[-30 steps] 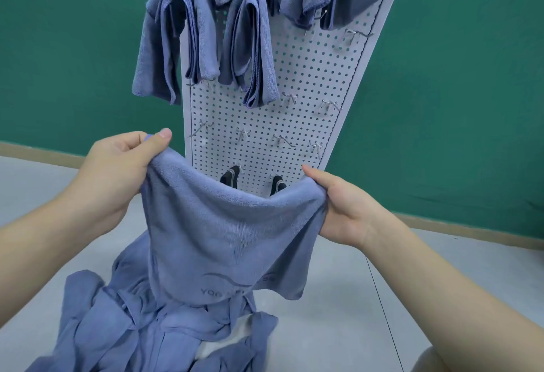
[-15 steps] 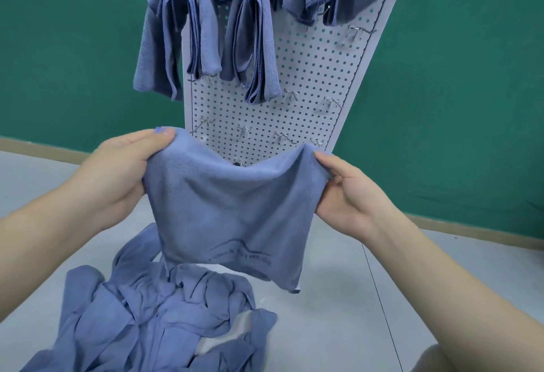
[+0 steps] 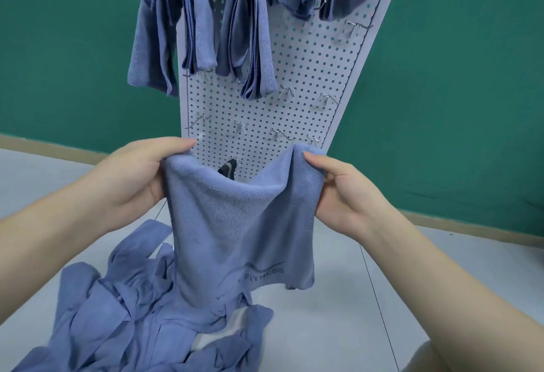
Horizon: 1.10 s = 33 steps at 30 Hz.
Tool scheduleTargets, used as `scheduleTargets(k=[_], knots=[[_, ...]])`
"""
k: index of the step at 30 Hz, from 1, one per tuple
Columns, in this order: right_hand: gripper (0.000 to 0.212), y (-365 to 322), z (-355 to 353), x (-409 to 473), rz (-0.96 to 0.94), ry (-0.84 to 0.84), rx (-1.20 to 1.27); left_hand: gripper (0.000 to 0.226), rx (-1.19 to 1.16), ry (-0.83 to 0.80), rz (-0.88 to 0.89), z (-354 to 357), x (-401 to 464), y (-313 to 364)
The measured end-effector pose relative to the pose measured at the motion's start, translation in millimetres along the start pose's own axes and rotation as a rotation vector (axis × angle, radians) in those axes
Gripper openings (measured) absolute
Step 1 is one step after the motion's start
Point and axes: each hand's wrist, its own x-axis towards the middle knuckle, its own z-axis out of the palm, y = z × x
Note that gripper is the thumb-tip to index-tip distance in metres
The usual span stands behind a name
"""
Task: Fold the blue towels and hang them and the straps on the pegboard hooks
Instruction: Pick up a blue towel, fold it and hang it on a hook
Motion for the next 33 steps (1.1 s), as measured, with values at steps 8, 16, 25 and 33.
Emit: scheduleTargets(k=[8,16,25,33], knots=[[0.027,-0.6,-0.9,-3.9,0.004,-0.048,-0.035,0.035,-0.071,0.026,0.004,7.1,-1.8,0.3],[0.022,-2.1,1.6,-6.0,-0.005,-0.069,-0.026,0.033,0.009,-0.017,-0.042,6.6,-2.5,-6.5],[0.023,0.5,6.7,-3.4,0.008,-0.088,-0.023,0.017,0.074,0.109,-0.254,-0.1,2.6,-12.8],[0.035,2.6,11.9,-2.2,0.000,-0.083,-0.034,0.023,0.030,0.220,-0.193,-5.4,-0.5,-11.1]])
